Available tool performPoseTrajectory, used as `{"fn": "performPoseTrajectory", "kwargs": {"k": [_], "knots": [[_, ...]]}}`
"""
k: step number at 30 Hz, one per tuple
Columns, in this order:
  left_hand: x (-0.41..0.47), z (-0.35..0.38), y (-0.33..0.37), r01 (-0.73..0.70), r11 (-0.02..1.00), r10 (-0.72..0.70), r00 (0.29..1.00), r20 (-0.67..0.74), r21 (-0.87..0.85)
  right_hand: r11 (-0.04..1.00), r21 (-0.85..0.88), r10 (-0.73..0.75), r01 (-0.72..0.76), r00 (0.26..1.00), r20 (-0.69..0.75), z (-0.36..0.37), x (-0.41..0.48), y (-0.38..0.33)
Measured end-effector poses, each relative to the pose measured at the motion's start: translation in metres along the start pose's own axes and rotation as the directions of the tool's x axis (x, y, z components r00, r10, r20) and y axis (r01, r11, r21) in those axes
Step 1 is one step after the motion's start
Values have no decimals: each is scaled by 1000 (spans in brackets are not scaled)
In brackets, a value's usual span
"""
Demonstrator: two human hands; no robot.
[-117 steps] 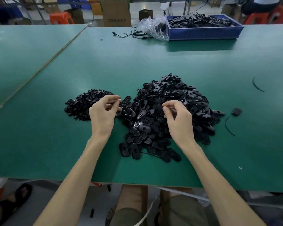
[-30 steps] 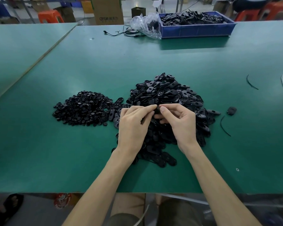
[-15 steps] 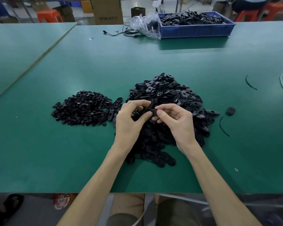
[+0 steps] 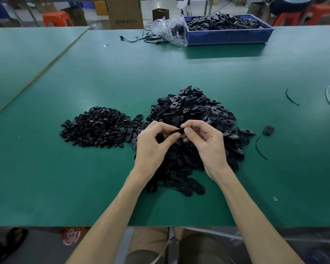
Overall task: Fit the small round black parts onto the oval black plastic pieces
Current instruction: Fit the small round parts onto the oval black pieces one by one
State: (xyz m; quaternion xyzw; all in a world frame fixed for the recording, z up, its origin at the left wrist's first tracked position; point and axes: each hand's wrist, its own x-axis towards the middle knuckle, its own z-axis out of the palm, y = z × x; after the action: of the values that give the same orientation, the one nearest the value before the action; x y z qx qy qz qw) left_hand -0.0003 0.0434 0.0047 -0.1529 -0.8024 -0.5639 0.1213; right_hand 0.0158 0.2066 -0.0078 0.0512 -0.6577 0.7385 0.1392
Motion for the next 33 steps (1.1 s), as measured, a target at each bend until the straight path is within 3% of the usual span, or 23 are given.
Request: {"fn": "performPoseTrajectory", "kwargs": {"k": [10,20,33], "knots": [[1,1,0,7,1000,-7,1000,8,20,1000,16,15,-15,999,-40,1,-2,-1],[4,-1,-4,149,970,-126,983,130,-193,998,57,16,-10,995,-99,2,-2,0],[4,-6,-2,203,933,-163,974,155,-296,994,107,18,-6,994,-107,5,-4,-1]]}}
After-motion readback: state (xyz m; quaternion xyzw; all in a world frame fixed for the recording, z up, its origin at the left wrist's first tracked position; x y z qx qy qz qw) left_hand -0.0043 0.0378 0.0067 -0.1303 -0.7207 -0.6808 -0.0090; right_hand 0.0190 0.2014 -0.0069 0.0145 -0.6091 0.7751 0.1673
